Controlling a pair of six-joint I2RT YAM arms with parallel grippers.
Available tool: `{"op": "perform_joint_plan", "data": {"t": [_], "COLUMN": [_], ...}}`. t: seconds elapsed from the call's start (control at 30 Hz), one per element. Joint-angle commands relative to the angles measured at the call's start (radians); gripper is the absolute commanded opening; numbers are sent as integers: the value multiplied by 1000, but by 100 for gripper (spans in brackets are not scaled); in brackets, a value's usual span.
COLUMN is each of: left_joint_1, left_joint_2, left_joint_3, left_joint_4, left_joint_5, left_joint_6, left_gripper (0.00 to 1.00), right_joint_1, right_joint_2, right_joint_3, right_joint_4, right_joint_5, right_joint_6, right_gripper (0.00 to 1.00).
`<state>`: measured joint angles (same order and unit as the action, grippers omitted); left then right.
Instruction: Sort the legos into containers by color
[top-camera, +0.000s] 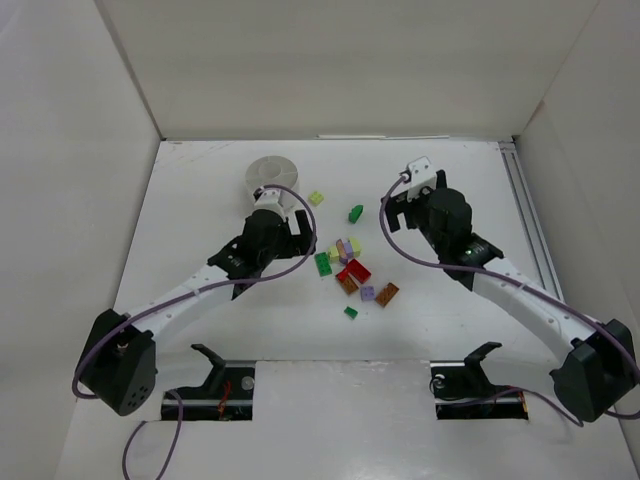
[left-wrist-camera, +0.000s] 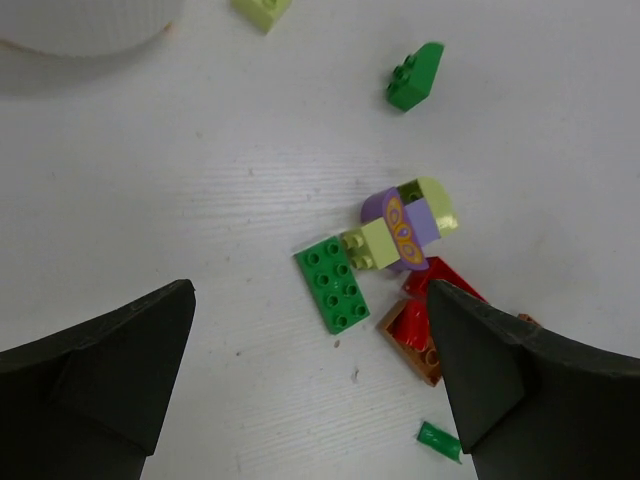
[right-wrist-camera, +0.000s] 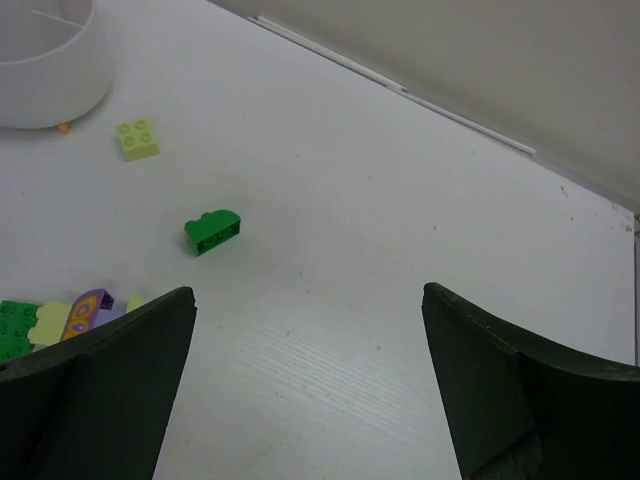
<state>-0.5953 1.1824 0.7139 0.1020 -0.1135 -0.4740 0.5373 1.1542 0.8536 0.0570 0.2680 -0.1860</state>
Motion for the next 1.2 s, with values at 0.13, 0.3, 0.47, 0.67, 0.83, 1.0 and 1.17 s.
{"op": "perform_joint_plan", "data": {"t": [0.13,0.3,0.47,0.67,0.83,1.0,1.17], "left_joint_1": [-8,-27,-47,-96,-175,-186,-186], "left_joint_2": [29,82,152,235,319,414,436], "left_joint_3": [52,64,64,75,137,214,225], "left_joint_4": [-64,-110,-99,-90,-111,-180,-189], "left_joint_5": [-38,-61,-31,-31,-109,-146,-156], "left_joint_6": [-104,-185,-250,-293,-304,-336,-354], "left_gripper": [100,100,90,81,80,73,66], "right_joint_1": [-19,-144,-247,-280,-300,-300,-319], "right_joint_2": [30,79,145,168,127,92,73], "right_joint_3": [-62,-62,-41,-50,-68,-88,-108], "right_joint_4": [173,172,172,162,153,153,144], "right_joint_5": [-40,-296,-423,-432,-403,-372,-363], "right_joint_6": [7,88,108,117,117,117,117], "right_gripper": [99,99,87,77,74,74,74]}}
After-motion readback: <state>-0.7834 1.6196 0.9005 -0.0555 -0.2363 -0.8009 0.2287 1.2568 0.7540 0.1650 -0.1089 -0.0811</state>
